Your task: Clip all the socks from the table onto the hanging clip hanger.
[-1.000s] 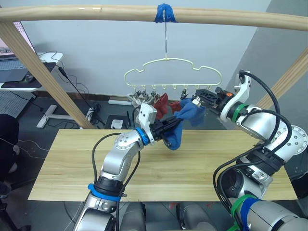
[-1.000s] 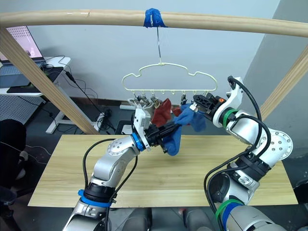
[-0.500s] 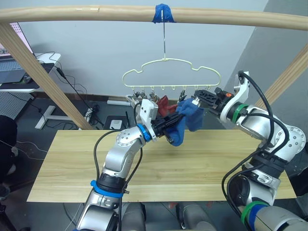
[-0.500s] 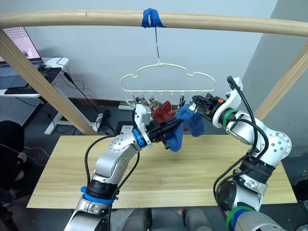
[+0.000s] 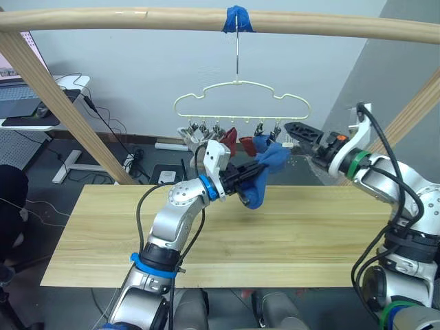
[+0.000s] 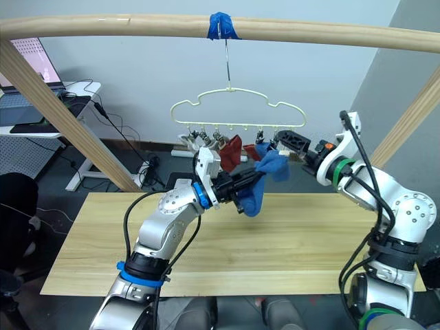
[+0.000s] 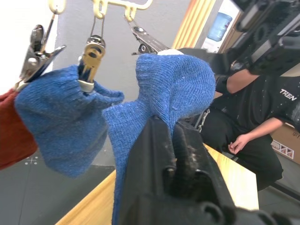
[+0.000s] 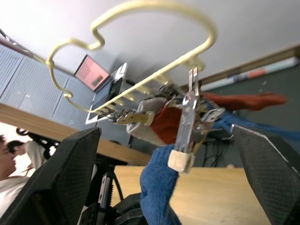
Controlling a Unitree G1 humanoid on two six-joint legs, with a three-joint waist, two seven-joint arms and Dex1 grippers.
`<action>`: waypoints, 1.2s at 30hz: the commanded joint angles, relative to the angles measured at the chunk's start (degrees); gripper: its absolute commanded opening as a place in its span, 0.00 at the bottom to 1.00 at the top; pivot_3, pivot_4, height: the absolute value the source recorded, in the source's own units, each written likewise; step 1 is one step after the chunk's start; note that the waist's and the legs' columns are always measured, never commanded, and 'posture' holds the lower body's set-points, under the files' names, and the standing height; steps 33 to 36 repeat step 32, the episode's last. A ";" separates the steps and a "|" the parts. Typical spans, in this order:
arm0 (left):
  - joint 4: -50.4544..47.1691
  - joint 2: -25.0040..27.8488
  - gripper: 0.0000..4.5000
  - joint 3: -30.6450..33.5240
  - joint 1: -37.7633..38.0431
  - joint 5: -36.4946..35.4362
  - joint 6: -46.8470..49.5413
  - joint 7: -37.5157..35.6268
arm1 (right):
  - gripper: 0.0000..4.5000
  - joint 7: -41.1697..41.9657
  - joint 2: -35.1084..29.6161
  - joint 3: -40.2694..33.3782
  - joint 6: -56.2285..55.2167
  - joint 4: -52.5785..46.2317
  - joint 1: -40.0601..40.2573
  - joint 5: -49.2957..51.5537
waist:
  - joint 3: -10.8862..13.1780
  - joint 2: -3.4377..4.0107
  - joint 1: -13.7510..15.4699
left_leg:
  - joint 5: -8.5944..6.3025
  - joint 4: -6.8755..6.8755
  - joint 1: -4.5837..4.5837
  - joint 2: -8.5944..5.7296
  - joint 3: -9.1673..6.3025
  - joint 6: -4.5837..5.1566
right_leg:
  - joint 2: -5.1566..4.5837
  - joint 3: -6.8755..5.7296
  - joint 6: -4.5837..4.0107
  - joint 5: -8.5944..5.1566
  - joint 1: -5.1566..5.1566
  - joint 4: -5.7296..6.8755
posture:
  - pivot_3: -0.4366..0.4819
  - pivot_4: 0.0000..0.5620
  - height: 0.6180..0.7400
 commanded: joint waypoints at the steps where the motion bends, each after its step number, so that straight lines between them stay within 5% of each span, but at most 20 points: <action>1: 3.23 -0.96 0.30 -1.01 -1.59 0.72 -0.45 -0.21 | 1.00 3.51 -2.95 0.59 -3.24 -3.29 1.31 1.18 | 0.00 0.00 -0.06 | 0.00 0.00 0.00 0.01 0.00 0.00 | 0.00 0.00 0.00 0.00 0.00 -0.01 | 0.42 0.28 1.00; 6: 4.95 1.13 0.63 0.31 -1.04 1.48 0.44 0.19 | 1.00 13.61 -7.75 3.85 -3.99 -6.73 7.23 -9.98 | 0.00 0.00 -0.14 | 0.00 -0.03 0.00 0.05 0.00 0.00 | 0.04 -0.01 0.02 -0.01 -0.02 0.00 | 0.43 0.28 1.00; 12: -1.98 10.19 0.99 5.44 6.86 0.24 3.02 -0.36 | 1.00 31.24 -12.20 12.39 -10.36 -11.03 16.38 -30.61 | 0.00 0.01 -0.14 | 0.00 -0.03 0.05 0.11 -0.01 -0.01 | 0.05 -0.01 0.03 -0.02 0.00 0.02 | 0.48 0.28 1.00; 18: -11.99 16.63 0.99 16.02 22.43 0.00 8.97 7.77 | 1.00 44.22 -15.69 23.98 -29.39 -9.46 24.14 -60.09 | 0.00 0.01 0.80 | 0.00 -0.03 0.09 0.07 -0.02 -0.01 | -0.06 -0.03 0.06 -0.04 0.03 -0.02 | 0.54 0.28 1.00; 23: -12.98 22.13 0.99 20.47 32.13 3.91 7.77 10.24 | 1.00 47.28 -13.37 25.05 -38.78 -5.60 29.11 -71.52 | -0.02 -0.07 2.86 | 0.00 0.03 0.27 0.04 -0.07 -0.01 | -0.11 -0.10 0.08 -0.06 0.26 -0.04 | 0.59 0.28 1.00; 36: -9.06 25.14 0.99 24.67 37.16 2.42 2.43 6.88 | 1.00 49.19 -8.56 22.21 -45.99 2.13 33.56 -80.93 | -0.07 -0.13 4.68 | 0.03 0.08 0.29 0.03 0.08 -0.01 | -0.27 -0.18 0.04 -0.08 0.34 -0.06 | 0.62 0.24 1.00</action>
